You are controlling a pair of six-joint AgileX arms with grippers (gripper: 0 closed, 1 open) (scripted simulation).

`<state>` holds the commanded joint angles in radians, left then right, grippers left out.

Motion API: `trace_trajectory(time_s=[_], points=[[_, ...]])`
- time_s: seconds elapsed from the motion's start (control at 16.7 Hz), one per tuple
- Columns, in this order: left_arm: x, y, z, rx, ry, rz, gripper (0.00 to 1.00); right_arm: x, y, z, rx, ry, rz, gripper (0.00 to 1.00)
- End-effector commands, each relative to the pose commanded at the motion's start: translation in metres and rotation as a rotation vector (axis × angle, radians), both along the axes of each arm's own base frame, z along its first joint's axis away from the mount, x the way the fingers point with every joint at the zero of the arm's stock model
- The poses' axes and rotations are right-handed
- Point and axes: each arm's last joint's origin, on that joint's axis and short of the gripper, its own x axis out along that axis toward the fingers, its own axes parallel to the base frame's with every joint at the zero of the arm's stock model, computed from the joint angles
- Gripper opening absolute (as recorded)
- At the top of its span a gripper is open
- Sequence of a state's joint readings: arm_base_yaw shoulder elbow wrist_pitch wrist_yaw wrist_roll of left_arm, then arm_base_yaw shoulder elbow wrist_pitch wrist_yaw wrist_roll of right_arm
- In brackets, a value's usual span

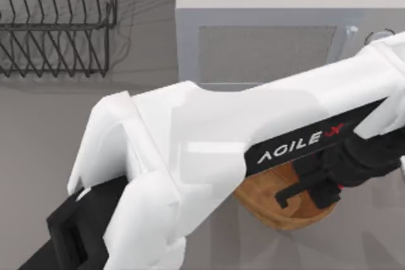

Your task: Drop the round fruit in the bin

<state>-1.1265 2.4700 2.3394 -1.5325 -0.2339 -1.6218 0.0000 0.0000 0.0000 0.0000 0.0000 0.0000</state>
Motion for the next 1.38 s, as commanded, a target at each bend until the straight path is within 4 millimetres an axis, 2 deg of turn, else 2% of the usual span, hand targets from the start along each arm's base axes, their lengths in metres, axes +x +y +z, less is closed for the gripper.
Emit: trace_trajectory(time_s=[0.36, 0.66, 0.9, 1.26, 1.38], points=[[0.027, 0.022, 0.005, -0.130, -0.052, 0.614, 0.00, 0.000, 0.000, 0.000, 0.000, 0.000, 0.000, 1.00], [0.043, 0.036, 0.007, -0.189, -0.063, 0.928, 0.00, 0.000, 0.000, 0.000, 0.000, 0.000, 0.000, 1.00], [0.047, 0.041, 0.008, -0.205, -0.065, 1.022, 0.00, 0.000, 0.000, 0.000, 0.000, 0.000, 0.000, 1.00], [0.047, 0.041, 0.008, -0.205, -0.065, 1.022, 0.00, 0.000, 0.000, 0.000, 0.000, 0.000, 0.000, 1.00], [0.047, 0.041, 0.008, -0.205, -0.065, 1.022, 0.15, 0.000, 0.000, 0.000, 0.000, 0.000, 0.000, 1.00]])
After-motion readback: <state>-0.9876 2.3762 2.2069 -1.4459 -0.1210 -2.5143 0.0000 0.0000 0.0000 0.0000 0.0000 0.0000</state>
